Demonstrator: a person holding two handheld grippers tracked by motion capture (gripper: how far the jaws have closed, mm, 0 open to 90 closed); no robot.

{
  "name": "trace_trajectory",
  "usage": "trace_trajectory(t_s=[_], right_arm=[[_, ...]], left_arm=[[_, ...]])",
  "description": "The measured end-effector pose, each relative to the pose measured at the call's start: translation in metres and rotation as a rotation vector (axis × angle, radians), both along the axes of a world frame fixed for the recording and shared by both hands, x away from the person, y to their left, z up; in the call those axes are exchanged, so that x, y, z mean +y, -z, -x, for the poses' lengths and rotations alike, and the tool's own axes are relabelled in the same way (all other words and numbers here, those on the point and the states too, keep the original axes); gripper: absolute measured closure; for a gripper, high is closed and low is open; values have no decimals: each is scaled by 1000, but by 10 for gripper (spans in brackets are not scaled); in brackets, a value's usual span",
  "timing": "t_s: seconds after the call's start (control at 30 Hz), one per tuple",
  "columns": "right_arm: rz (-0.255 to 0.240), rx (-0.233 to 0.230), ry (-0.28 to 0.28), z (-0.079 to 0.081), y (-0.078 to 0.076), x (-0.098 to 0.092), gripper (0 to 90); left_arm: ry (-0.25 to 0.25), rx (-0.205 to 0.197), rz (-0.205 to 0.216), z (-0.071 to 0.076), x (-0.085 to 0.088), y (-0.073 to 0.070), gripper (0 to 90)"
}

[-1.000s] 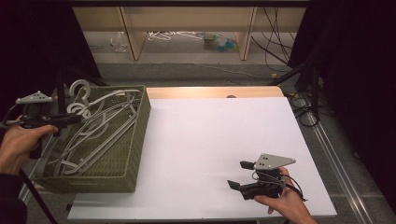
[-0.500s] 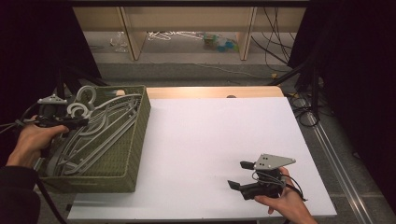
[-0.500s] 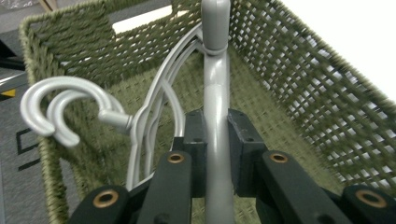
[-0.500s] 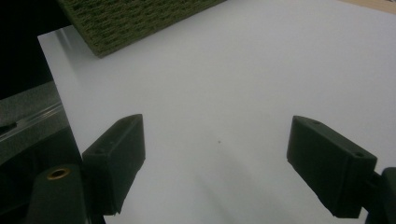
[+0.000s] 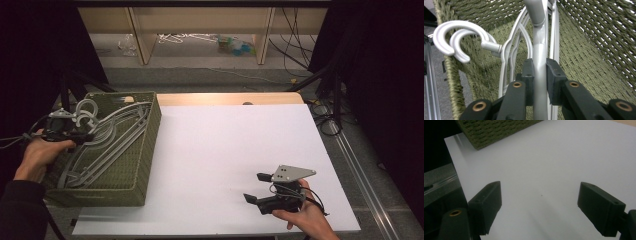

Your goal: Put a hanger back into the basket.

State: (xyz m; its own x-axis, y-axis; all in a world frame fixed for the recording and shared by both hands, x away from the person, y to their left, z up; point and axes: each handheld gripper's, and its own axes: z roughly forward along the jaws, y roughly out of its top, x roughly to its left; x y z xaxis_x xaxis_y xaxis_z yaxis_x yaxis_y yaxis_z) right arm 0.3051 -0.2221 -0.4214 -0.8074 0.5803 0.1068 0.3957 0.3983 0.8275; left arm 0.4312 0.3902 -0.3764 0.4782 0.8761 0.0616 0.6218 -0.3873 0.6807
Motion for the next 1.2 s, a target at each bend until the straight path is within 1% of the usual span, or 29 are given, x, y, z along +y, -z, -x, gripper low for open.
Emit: trace_trajectory(t_s=[0.03, 0.07, 0.1, 0.13, 0.17, 0.2, 0.23, 0.27, 0.33, 0.37, 0.4, 0.47, 0.5, 0.53, 0.57, 0.6, 0.63, 0.67, 0.77, 0.8, 0.83, 0.87, 0.9, 0.93, 0.97, 1.1, 1.13, 1.17, 1.2], right_arm=[[0, 0, 0, 0, 0, 0, 205], [-1, 0, 0, 0, 0, 0, 205], [2, 2, -4, 0, 0, 0, 205], [0, -1, 0, 0, 0, 0, 205], [0, 0, 0, 0, 0, 0, 205], [1, 1, -2, 0, 0, 0, 205], [1, 2, -3, 0, 0, 0, 205], [1, 2, -3, 0, 0, 0, 205], [2, 3, -3, 0, 0, 0, 205], [3, 4, -2, 0, 0, 0, 205], [3, 4, -2, 0, 0, 0, 205], [3, 3, -2, 0, 0, 0, 205], [2, 3, -2, 0, 0, 0, 205], [2, 3, -2, 0, 0, 0, 205], [3, 2, -1, 0, 0, 0, 205], [6, 1, 3, 0, 0, -1, 206], [6, 0, 3, 0, 0, -1, 205], [5, 1, 2, 0, 0, 0, 205], [6, 3, -1, 0, 1, 0, 205], [5, 3, 0, 0, 1, 0, 205], [6, 3, 0, 0, 1, 0, 205], [6, 4, 0, 0, 1, 0, 205], [6, 4, 0, 0, 1, 0, 205], [6, 2, 1, 0, 1, 0, 205], [4, 4, 0, 0, 1, 0, 205], [4, 10, -1, 0, 1, 0, 205], [4, 10, -1, 0, 1, 0, 205], [5, 3, -3, -1, 1, 0, 205], [5, 4, 2, 0, 1, 0, 205]], left_arm=[[0, 0, 0, 0, 0, 0, 770], [-24, -26, 25, -1, 0, 5, 764], [-7, -30, 2, -2, 2, 5, 758], [-7, -30, 2, -2, 2, 5, 750], [-38, -26, 3, -2, 2, 8, 737], [-47, -20, 4, -2, 2, 9, 730], [-53, -22, 11, -3, 3, 11, 722], [-48, -32, 6, -3, 4, 12, 717], [-56, -29, 10, -3, 5, 12, 714], [-87, -27, 26, -2, 4, 14, 704], [-84, -9, 2, -2, 4, 13, 698], [-55, -19, -33, -4, 6, 14, 679], [-109, -19, 3, -2, 3, 17, 669], [-109, -19, 3, -2, 3, 17, 655], [-64, -5, -36, -4, 6, 15, 655], [-95, -2, -29, -1, 6, 15, 626], [-76, -16, -42, -2, 8, 14, 610], [-109, -8, -37, 1, 7, 14, 598], [-117, -14, -20, 3, 7, 13, 598], [-130, -23, -15, 5, 6, 11, 590], [-121, -28, -16, 6, 6, 9, 575], [-138, -30, -9, 7, 4, 8, 559], [-138, -30, -9, 7, 4, 8, 552], [-123, -49, -7, 10, 2, 4, 548], [-109, -56, -7, 12, 1, 1, 541], [-97, -86, 29, 18, -7, -5, 490], [-97, -86, 29, 18, -7, -5, 477], [-97, -99, 62, 22, -12, -8, 463], [-88, -107, 62, 22, -13, -9, 445]])
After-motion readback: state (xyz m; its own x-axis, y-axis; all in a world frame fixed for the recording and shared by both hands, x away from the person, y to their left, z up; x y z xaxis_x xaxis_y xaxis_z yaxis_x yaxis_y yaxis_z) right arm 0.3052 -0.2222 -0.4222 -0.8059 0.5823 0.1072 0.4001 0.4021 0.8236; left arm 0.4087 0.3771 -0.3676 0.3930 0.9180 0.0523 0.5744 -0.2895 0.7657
